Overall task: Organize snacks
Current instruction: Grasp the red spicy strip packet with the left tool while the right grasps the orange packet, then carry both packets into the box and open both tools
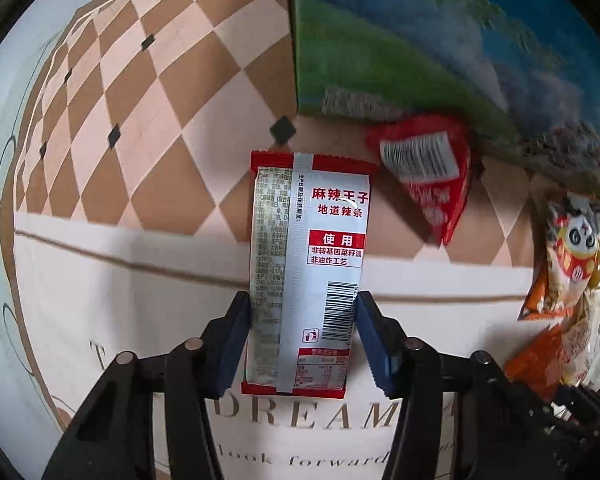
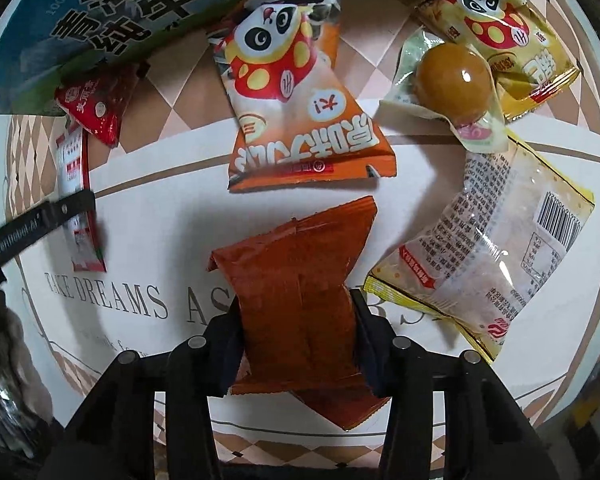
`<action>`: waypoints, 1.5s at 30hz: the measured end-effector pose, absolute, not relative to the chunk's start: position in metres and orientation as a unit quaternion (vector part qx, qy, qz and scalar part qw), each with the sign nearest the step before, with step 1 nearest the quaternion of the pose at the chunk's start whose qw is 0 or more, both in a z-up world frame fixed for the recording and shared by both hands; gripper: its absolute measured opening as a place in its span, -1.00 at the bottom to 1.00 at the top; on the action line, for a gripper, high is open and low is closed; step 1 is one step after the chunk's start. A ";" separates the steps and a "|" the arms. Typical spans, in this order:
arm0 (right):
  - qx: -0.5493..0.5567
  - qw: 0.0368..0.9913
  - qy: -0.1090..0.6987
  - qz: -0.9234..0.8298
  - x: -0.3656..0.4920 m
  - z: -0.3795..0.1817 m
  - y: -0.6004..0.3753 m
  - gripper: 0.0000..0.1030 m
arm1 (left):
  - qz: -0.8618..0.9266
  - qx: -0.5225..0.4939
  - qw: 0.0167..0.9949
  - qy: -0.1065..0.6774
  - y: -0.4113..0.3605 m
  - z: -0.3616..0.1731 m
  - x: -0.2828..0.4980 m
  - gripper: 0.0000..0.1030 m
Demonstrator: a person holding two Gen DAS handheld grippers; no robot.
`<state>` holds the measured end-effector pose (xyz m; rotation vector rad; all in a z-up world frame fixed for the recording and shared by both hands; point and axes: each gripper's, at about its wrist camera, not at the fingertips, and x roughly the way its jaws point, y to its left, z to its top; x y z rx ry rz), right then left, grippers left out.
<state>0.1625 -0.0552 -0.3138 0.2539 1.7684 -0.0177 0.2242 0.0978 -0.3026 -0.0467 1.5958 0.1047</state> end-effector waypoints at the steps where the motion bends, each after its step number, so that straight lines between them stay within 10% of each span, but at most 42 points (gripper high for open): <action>1: 0.112 0.626 0.772 -0.007 0.166 -0.313 -0.058 -0.03 | 0.049 -0.021 0.696 0.716 0.097 -0.303 0.218 -0.06; 24: 0.118 0.630 0.768 0.011 0.149 -0.288 -0.049 -0.11 | 0.042 -0.041 0.688 0.723 0.054 -0.282 0.149 -0.15; 45: 0.172 0.732 0.653 0.091 0.202 -0.101 -0.075 -0.12 | -0.076 -0.085 0.768 0.630 0.042 -0.103 0.270 -0.15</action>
